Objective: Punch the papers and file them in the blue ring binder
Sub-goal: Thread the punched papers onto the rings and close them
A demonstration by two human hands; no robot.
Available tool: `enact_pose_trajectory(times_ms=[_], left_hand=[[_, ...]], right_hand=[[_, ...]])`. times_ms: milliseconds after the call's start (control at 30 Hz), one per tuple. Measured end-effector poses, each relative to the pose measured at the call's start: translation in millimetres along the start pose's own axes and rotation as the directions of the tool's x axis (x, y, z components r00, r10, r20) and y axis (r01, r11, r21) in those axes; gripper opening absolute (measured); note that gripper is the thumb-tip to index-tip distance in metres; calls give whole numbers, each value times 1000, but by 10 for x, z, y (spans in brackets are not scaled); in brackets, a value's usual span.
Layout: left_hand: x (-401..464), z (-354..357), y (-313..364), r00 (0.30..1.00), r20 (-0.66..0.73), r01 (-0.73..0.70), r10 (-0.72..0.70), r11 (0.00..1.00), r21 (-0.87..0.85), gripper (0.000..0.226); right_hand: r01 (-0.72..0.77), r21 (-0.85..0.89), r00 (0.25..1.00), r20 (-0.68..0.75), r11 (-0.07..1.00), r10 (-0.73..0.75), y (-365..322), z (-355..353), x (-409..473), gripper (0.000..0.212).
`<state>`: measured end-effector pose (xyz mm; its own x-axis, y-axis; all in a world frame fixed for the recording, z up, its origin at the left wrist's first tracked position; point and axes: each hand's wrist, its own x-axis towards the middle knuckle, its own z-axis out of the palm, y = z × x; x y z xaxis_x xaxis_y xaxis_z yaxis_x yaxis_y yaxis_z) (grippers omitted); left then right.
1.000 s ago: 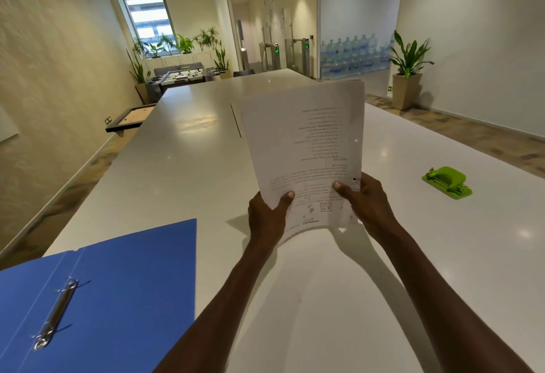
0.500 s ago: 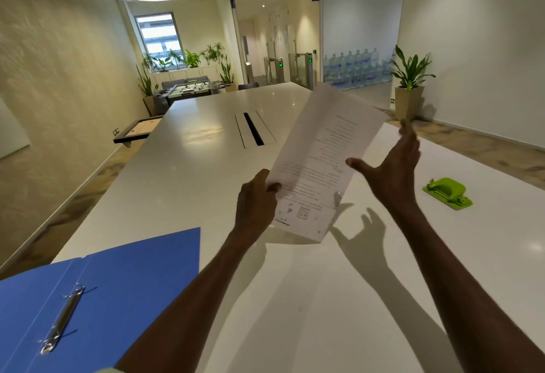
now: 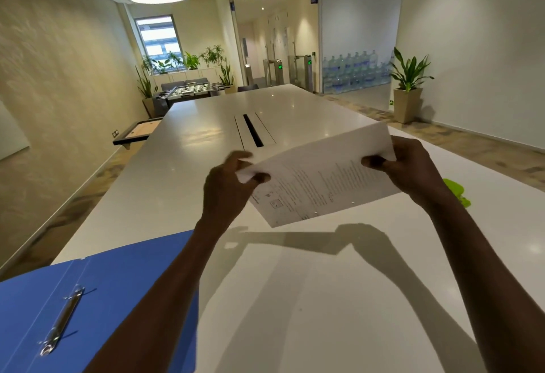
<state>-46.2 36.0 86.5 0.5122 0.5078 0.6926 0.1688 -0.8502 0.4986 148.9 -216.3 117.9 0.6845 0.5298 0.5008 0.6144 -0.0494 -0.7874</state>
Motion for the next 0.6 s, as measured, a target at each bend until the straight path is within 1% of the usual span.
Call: enact_pose_trajectory(times_ms=[33, 67, 100, 133, 167, 200, 233, 267, 300, 333, 367, 433, 467, 533, 600], left_hand=[[10, -18, -18, 993, -65, 92, -100, 989, -118, 71], [17, -28, -20, 973, -86, 185, -212, 951, -247, 87], [15, -34, -6, 947, -51, 278, -318, 888, -367, 94], [11, -34, 16, 922, 34, 355, -386, 806, -474, 92], [6, -19, 27, 904, 158, 414, -398, 719, -558, 82], [-10, 6, 39, 889, 284, 457, -361, 647, -610, 67], [-41, 34, 51, 870, 377, 492, -317, 597, -633, 52], [-82, 66, 64, 854, 432, 517, -290, 568, -641, 40], [-124, 109, 68, 844, 452, 532, -290, 562, -633, 31], [-158, 158, 77, 840, 443, 538, -313, 582, -610, 24], [-178, 207, 95, 841, 409, 538, -354, 624, -567, 19], [-201, 307, 143, 851, 296, 525, -434, 701, -482, 14], [-207, 350, 180, 857, 233, 513, -459, 723, -462, 17], [-215, 420, 234, 866, 134, 487, -483, 748, -452, 27], [-265, 487, 240, 868, 95, 473, -487, 754, -455, 32]], right_hand=[[-31, 59, 999, -21, 998, 33, 41, -8, -5, 24], [-69, 116, 997, -35, 991, 73, 89, -19, -2, 25], [-105, 168, 993, -42, 980, 113, 148, -26, 10, 25], [-137, 211, 988, -40, 968, 149, 211, -25, 19, 23], [-163, 238, 984, -35, 958, 176, 267, -13, 24, 21], [-181, 254, 980, -30, 950, 195, 314, 9, 16, 19], [-193, 256, 977, -39, 947, 209, 357, 37, 6, 19], [-197, 252, 974, -57, 947, 218, 386, 68, -9, 20], [-195, 240, 972, -85, 951, 221, 414, 100, -26, 21], [-185, 225, 971, -109, 957, 213, 426, 133, -46, 22], [-166, 192, 972, -136, 967, 194, 424, 170, -63, 22], [-126, 102, 972, -186, 987, 143, 417, 247, -98, 23], [-117, 86, 970, -204, 989, 132, 412, 287, -112, 26], [-116, 120, 964, -225, 986, 140, 389, 358, -147, 30], [-131, 145, 958, -237, 981, 163, 404, 442, -215, 30]])
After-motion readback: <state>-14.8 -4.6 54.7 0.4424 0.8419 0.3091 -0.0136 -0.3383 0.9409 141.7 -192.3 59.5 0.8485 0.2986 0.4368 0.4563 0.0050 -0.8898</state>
